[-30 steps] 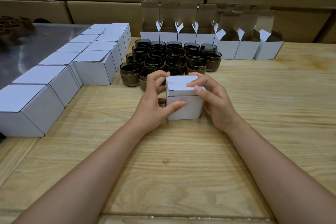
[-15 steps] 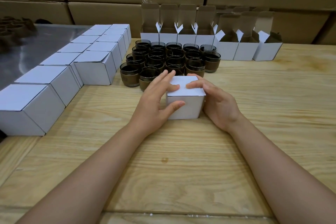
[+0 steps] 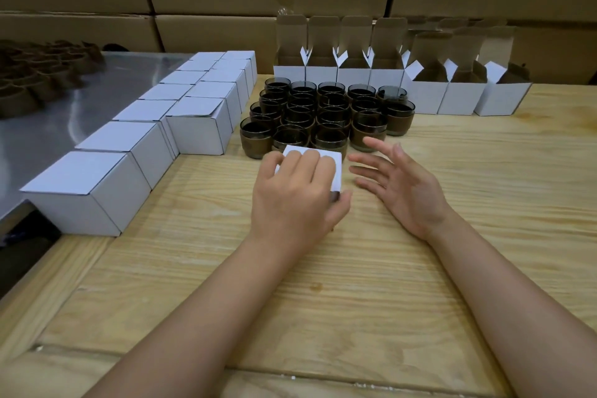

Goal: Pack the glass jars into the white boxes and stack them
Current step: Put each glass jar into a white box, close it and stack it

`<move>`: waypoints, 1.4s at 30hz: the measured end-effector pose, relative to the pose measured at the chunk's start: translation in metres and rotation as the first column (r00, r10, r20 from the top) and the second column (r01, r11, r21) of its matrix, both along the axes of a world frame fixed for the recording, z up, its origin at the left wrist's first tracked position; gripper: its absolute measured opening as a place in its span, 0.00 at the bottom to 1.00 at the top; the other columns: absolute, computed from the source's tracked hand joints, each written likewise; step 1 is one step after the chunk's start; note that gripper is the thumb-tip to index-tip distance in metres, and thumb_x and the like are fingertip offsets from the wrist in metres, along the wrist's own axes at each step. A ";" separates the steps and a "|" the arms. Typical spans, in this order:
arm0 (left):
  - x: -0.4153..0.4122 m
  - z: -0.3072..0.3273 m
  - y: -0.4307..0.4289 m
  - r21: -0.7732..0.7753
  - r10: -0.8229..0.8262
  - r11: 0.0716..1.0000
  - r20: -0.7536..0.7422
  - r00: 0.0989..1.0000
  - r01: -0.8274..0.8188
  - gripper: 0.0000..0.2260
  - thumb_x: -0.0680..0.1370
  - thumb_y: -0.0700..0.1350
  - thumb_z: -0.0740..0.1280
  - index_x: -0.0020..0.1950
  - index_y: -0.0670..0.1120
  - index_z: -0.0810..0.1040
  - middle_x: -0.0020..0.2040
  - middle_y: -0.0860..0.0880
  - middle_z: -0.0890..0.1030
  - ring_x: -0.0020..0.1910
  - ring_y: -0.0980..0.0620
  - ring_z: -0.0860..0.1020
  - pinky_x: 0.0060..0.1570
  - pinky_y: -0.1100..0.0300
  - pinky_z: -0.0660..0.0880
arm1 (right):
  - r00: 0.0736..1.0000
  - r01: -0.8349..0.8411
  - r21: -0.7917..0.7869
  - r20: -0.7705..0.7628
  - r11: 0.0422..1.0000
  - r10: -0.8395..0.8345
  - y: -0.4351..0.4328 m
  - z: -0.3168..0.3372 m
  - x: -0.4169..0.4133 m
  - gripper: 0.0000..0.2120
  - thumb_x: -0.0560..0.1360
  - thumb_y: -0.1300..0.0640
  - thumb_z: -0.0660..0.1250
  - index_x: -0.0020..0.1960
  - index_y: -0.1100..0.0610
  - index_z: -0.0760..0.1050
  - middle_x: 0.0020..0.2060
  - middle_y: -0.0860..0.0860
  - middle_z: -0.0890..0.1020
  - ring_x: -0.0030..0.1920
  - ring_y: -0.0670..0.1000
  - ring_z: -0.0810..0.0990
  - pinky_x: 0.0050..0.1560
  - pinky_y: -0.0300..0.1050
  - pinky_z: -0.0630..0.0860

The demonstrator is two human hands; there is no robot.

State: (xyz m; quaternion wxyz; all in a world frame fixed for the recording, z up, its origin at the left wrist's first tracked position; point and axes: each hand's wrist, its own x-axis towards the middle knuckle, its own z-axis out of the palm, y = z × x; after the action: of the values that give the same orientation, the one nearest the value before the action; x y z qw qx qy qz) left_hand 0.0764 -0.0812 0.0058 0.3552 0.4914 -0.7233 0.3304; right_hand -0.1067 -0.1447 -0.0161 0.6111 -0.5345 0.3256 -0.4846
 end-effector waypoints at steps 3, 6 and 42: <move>0.026 0.006 0.007 0.053 0.100 0.994 -0.006 0.995 -0.100 0.10 0.66 0.48 0.68 0.34 0.43 0.70 0.31 0.46 0.72 0.31 0.45 0.72 0.34 0.56 0.66 | 1.000 0.000 0.001 0.014 1.000 0.000 -0.002 -0.002 -0.001 0.24 0.77 0.45 0.55 0.69 0.57 0.68 0.60 0.59 0.79 0.63 0.60 0.76 0.63 0.51 0.73; 0.059 0.006 0.014 0.092 0.216 0.973 -0.010 0.976 -0.214 0.08 0.66 0.46 0.66 0.35 0.43 0.70 0.31 0.45 0.71 0.30 0.45 0.71 0.32 0.56 0.65 | 1.000 -0.009 0.014 0.021 1.000 0.009 -0.003 -0.001 -0.001 0.25 0.74 0.46 0.58 0.68 0.56 0.68 0.59 0.59 0.79 0.60 0.59 0.78 0.61 0.50 0.74; -0.044 -0.028 -0.044 0.615 -0.051 0.750 -0.314 0.948 0.244 0.08 0.79 0.50 0.60 0.54 0.49 0.76 0.44 0.51 0.80 0.45 0.49 0.78 0.37 0.57 0.65 | 0.998 -0.010 0.051 0.070 0.999 0.007 -0.004 -0.001 0.002 0.19 0.72 0.52 0.60 0.59 0.58 0.74 0.50 0.57 0.82 0.47 0.50 0.81 0.47 0.39 0.78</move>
State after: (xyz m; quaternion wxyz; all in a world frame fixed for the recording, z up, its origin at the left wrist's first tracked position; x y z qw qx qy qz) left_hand 0.0324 -0.1249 -0.0226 0.2869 0.5654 -0.7722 -0.0411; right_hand -0.1048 -0.1485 -0.0171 0.6375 -0.5030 0.3142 -0.4919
